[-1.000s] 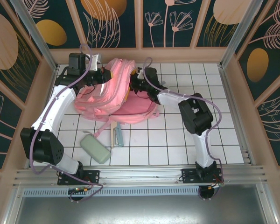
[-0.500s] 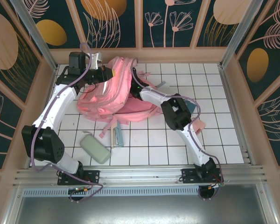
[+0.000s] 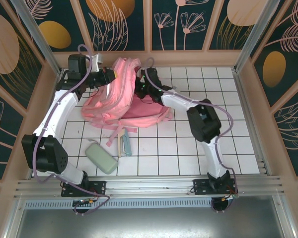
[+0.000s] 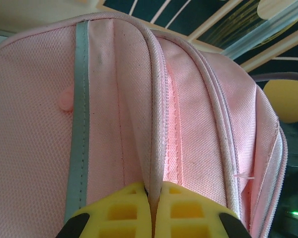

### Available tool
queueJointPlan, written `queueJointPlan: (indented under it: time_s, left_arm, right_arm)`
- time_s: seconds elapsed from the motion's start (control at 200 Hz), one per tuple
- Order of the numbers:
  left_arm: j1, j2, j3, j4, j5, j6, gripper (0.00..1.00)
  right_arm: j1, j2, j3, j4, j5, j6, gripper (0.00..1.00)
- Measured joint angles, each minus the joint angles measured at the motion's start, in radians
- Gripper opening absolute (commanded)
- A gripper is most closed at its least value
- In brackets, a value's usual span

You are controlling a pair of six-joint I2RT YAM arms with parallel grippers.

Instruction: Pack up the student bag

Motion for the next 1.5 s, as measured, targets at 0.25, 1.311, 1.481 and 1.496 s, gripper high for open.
queueJointPlan:
  time_s: [0.25, 1.311, 1.481, 1.496]
  left_arm:
    - [0.016, -0.025, -0.062, 0.062, -0.014, -0.038, 0.00]
    - [-0.047, 0.008, -0.285, 0.388, -0.235, -0.206, 0.00]
    - [-0.054, 0.014, -0.295, 0.400, -0.234, -0.206, 0.00]
    - [-0.055, 0.016, -0.295, 0.402, -0.233, -0.206, 0.00]
  right_arm:
    - [-0.045, -0.278, -0.266, 0.083, -0.022, -0.105, 0.81]
    - [-0.437, 0.018, -0.111, -0.513, 0.163, -0.498, 0.78]
    - [-0.429, -0.038, -0.225, -0.418, 0.079, -0.494, 0.77]
    - [-0.426, -0.045, -0.238, -0.409, 0.072, -0.493, 0.77]
